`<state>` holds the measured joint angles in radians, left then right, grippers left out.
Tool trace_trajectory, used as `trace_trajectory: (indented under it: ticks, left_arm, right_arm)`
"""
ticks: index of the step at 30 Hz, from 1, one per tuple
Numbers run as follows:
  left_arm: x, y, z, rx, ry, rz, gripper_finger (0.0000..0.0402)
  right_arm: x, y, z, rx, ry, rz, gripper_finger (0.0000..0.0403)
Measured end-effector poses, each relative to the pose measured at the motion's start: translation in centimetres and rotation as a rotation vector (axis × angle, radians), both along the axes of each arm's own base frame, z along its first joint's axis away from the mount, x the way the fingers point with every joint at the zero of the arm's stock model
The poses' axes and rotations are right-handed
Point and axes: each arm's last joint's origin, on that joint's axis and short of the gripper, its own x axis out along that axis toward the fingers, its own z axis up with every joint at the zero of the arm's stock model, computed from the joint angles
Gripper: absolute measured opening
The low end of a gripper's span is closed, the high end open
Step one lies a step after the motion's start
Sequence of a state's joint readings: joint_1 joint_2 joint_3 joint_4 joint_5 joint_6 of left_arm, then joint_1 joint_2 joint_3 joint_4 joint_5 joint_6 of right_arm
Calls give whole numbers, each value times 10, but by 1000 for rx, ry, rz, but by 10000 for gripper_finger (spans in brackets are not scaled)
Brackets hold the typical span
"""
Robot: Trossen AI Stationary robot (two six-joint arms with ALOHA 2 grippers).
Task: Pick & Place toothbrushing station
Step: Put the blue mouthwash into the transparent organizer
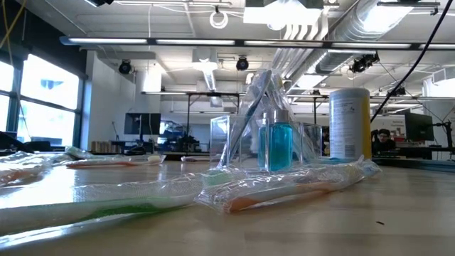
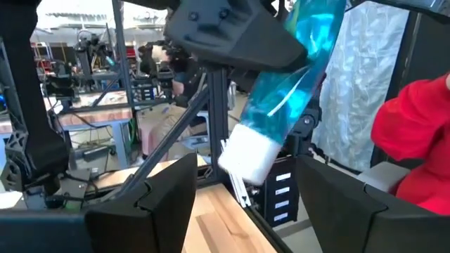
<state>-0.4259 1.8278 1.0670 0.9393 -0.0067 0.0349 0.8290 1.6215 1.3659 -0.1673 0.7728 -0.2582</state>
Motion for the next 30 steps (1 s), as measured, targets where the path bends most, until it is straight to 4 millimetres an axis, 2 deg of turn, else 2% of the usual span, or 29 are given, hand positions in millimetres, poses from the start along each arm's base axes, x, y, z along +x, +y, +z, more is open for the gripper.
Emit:
trace_trajectory:
  ticks: [7, 20, 24, 30]
  left_arm:
    - [4, -2, 0, 29, -9, 8, 237]
    - [4, -2, 0, 44, -11, 18, 234]
    - [4, -1, 0, 45, -6, 25, 201]
    - [4, -2, 0, 71, -17, 11, 106]
  right_arm:
    - [7, -6, 0, 5, 7, -4, 50]
    - [6, -6, 0, 13, 15, 18, 50]
    - [6, -6, 0, 13, 15, 18, 50]
    - [7, -6, 0, 22, 13, 17, 50]
